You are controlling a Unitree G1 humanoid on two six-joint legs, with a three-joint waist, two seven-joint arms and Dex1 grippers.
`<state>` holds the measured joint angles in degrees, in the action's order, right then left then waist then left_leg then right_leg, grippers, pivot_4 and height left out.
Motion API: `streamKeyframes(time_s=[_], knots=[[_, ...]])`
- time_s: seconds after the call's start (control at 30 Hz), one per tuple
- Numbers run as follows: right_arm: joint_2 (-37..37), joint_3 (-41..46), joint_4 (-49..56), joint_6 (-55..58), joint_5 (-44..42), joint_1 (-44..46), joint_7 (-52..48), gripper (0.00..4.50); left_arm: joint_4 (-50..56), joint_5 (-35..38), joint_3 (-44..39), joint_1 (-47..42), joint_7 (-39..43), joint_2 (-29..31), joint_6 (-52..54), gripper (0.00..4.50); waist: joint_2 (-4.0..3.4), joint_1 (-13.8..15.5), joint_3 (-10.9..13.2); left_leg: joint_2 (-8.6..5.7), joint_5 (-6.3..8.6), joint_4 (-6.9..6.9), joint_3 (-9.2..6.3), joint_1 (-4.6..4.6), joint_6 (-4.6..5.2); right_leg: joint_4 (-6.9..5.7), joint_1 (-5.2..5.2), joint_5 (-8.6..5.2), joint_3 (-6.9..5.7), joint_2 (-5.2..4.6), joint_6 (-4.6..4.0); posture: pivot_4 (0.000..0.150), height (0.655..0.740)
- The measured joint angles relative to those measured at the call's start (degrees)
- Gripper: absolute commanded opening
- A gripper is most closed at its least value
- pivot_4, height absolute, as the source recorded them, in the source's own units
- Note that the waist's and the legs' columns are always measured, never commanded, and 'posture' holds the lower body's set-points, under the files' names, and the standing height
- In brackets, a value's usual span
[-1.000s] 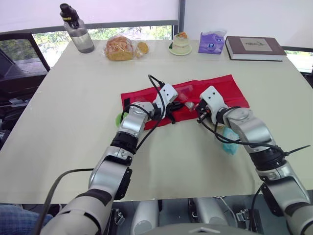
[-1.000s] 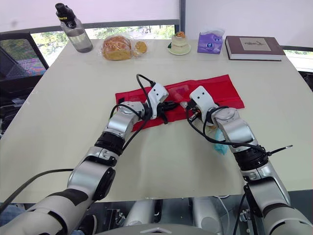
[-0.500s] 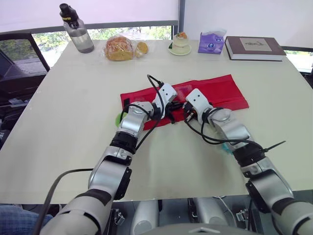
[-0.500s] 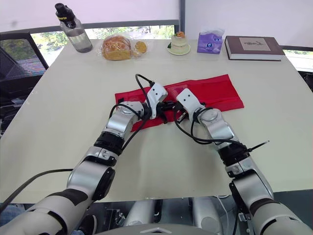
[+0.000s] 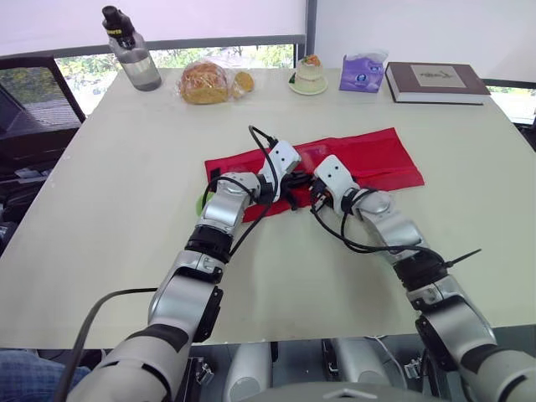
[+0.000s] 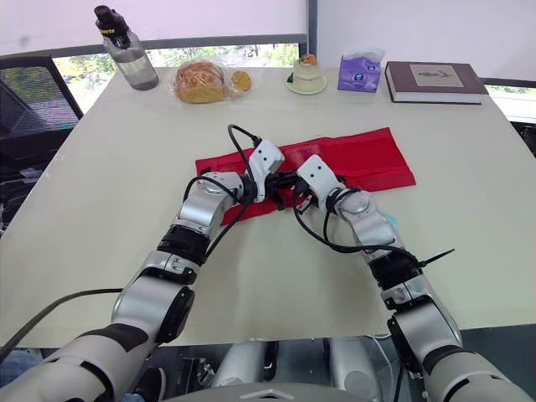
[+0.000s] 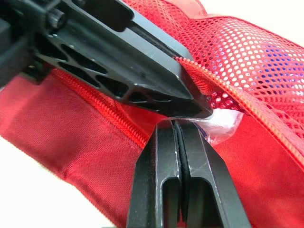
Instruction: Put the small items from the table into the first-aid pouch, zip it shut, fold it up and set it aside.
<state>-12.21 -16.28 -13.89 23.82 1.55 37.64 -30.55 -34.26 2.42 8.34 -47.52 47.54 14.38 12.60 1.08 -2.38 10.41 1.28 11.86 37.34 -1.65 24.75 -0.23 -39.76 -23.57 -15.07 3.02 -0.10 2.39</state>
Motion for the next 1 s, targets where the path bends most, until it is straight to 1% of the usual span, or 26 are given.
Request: streamKeyframes(time_s=[0.07,0.1,0.23,0.4,0.47,0.53,0.57,0.67,0.7,0.73,0.8,0.83,0.87,0.93,1.0], knots=[[-1.06,0.36,1.70,0.17,-0.31,-0.82,-0.95,0.03,0.00,0.02,0.00,0.15,-0.12,-0.02,0.00,0.00,0.00,0.02,0.00,0.00,0.00,0.00,0.00,0.00,0.00,0.00,0.00,0.00,0.00,0.00,0.00,0.150,0.7400],[-2.73,1.10,4.54,0.48,-1.44,-2.34,-2.81,0.03,0.12,0.05,0.00,0.47,-0.29,-0.05,-0.01,0.00,0.00,0.04,0.00,0.00,0.00,0.00,0.01,0.00,0.00,0.00,0.00,0.00,0.01,0.00,0.00,0.150,0.7400],[-4.79,3.97,9.10,0.79,-4.63,-5.01,-5.71,0.03,0.13,0.02,0.00,0.75,-0.45,0.13,0.08,0.00,0.00,-0.01,0.00,0.00,0.00,0.00,0.01,0.00,0.00,0.00,0.00,0.00,0.01,0.00,0.00,0.150,0.7400],[-5.01,10.26,16.50,-0.52,-12.55,-9.26,-8.97,0.03,0.09,0.00,0.08,0.69,-0.48,0.06,0.04,0.00,0.00,0.08,0.00,0.00,0.00,0.00,-0.01,0.00,0.00,0.00,0.01,0.00,0.00,0.02,0.00,0.150,0.7400],[-6.92,12.93,20.49,-0.84,-16.55,-12.57,-11.52,0.03,-0.20,-0.01,0.17,0.45,-0.49,-0.14,-0.24,0.00,0.00,0.32,0.00,-0.02,0.00,0.01,-0.02,0.03,0.00,0.04,0.02,0.00,-0.02,-0.02,0.00,0.150,0.7400],[-10.35,16.52,24.24,0.15,-20.66,-16.18,-14.23,0.55,-1.01,-0.05,0.16,0.12,-0.54,-0.11,-0.80,0.00,0.00,0.61,0.00,-0.06,0.00,0.01,0.00,0.06,0.01,0.10,0.03,0.00,-0.01,-0.07,0.01,0.150,0.7400],[-13.30,19.57,26.31,1.47,-23.72,-18.70,-15.93,0.86,-1.74,-0.06,0.15,-0.11,-0.55,-0.16,-1.23,0.00,0.00,0.78,0.00,-0.07,0.01,0.01,0.02,0.06,0.01,0.12,0.04,0.00,0.00,-0.08,0.01,0.150,0.7400],[-20.13,28.01,29.84,5.01,-30.47,-24.27,-19.63,2.25,-3.62,-0.12,0.08,-0.53,-0.60,-0.11,-2.26,0.00,0.01,0.89,0.00,-0.06,0.01,0.01,0.04,0.02,0.01,0.11,0.07,-0.01,0.02,-0.06,0.01,0.150,0.7400],[-23.21,32.31,31.46,6.40,-33.69,-27.06,-21.36,2.73,-4.55,-0.14,0.06,-0.80,-0.53,-0.05,-2.92,0.00,0.01,0.89,0.00,-0.04,0.01,-0.01,0.01,-0.01,0.02,0.11,0.08,-0.01,0.00,-0.03,0.02,0.150,0.7400],[-25.27,35.59,32.45,7.34,-35.81,-29.24,-22.62,3.07,-5.20,-0.16,0.04,-0.98,-0.51,-0.02,-3.24,0.00,0.01,0.83,0.00,-0.03,0.01,-0.02,0.01,-0.03,0.01,0.10,0.09,-0.02,0.00,-0.01,0.03,0.150,0.7400],[-28.74,41.03,33.65,8.42,-39.33,-33.41,-25.18,4.15,-6.10,-0.20,0.06,-1.26,-0.44,-0.13,-3.85,0.00,0.01,0.67,0.00,-0.01,0.01,-0.02,-0.01,-0.06,0.01,0.08,0.10,-0.10,0.00,0.04,0.17,0.150,0.7400],[-30.26,43.34,33.92,8.76,-40.68,-35.27,-26.52,4.39,-6.76,-0.20,0.06,-1.48,-0.37,-0.13,-4.27,0.00,0.01,0.62,0.00,-0.01,0.01,-0.01,0.00,-0.07,0.01,0.07,0.11,-0.13,0.01,0.04,0.21,0.150,0.7400],[-32.78,47.30,34.11,9.44,-42.88,-38.35,-29.20,4.39,-7.52,-0.25,0.05,-1.83,-0.26,-0.16,-4.71,0.00,0.01,0.61,0.00,-0.01,0.01,0.02,0.02,-0.06,0.01,0.08,0.11,-0.14,0.04,0.03,0.24,0.150,0.7400],[-34.11,50.32,34.21,9.73,-44.34,-40.08,-30.94,4.39,-8.18,-0.47,0.08,-2.14,-0.22,-0.31,-5.18,0.00,0.01,0.47,0.00,-0.02,0.01,0.07,0.06,-0.06,0.02,0.10,0.13,-0.15,0.08,0.02,0.25,0.150,0.7400],[-37.00,54.59,34.24,10.36,-46.31,-43.33,-33.87,4.39,-9.57,-0.59,0.10,-2.67,-0.02,-0.48,-6.00,0.00,0.00,0.53,0.00,-0.05,0.00,0.08,0.07,-0.07,0.02,0.10,0.14,-0.15,0.09,0.00,0.27,0.150,0.7400]])
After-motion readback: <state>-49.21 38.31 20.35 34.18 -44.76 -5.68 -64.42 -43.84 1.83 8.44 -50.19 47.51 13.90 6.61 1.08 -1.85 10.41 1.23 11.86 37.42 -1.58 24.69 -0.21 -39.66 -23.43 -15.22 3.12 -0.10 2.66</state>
